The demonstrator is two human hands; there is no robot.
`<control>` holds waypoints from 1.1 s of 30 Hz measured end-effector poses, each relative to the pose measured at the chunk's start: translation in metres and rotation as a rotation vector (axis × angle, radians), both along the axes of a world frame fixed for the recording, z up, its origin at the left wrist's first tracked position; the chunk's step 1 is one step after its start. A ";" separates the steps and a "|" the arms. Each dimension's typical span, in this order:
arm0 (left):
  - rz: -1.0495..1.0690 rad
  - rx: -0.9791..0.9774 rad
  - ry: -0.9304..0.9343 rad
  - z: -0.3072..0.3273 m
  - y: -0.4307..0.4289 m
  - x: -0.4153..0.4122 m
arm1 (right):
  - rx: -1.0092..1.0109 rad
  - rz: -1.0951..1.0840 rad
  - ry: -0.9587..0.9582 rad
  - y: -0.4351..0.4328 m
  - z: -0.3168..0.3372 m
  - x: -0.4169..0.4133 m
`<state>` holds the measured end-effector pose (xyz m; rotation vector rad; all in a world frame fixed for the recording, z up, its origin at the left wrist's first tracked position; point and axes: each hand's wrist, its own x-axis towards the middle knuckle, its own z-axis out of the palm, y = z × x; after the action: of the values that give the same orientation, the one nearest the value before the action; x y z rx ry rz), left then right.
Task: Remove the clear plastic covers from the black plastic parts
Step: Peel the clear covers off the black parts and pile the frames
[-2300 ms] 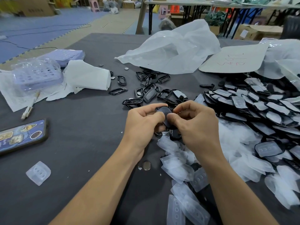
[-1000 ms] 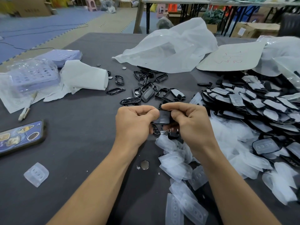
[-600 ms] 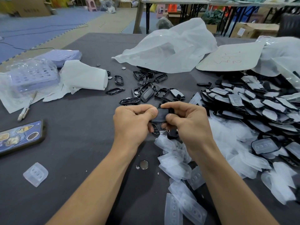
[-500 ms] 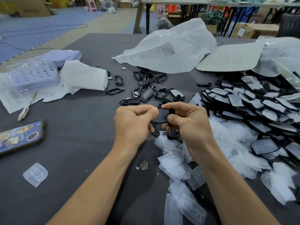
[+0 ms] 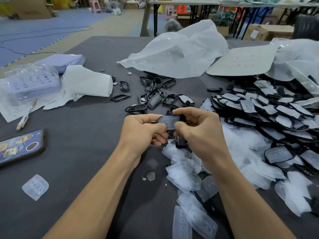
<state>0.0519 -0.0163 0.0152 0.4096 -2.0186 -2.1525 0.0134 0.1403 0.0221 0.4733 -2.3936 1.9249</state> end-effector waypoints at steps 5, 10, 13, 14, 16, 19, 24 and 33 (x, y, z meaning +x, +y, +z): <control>0.077 -0.012 -0.011 -0.001 -0.002 0.000 | 0.205 0.014 0.144 0.003 0.002 0.002; 0.147 -0.092 -0.002 -0.001 0.001 -0.001 | 0.251 -0.112 0.245 0.016 0.006 -0.001; 0.347 -0.357 -0.002 -0.003 -0.006 0.001 | 0.299 -0.414 0.241 0.043 0.013 -0.017; 0.378 -0.445 -0.005 -0.003 -0.007 0.002 | 0.329 -0.549 0.213 0.055 0.016 -0.024; 0.384 -0.597 -0.013 -0.003 -0.007 0.005 | 0.441 -0.708 0.123 0.069 0.020 -0.029; 0.260 -0.831 0.043 -0.007 -0.002 0.004 | 0.579 -0.653 0.138 0.053 0.018 -0.020; 0.094 -1.136 0.011 -0.013 -0.005 -0.003 | 0.621 -0.288 0.202 0.016 0.003 -0.004; 0.242 -1.011 -0.017 -0.013 -0.010 -0.002 | 0.931 -0.155 0.383 -0.017 -0.015 0.007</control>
<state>0.0501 -0.0268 0.0021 0.4544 -2.5489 -0.7997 0.0201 0.1233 0.0075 0.5709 -2.7727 0.4879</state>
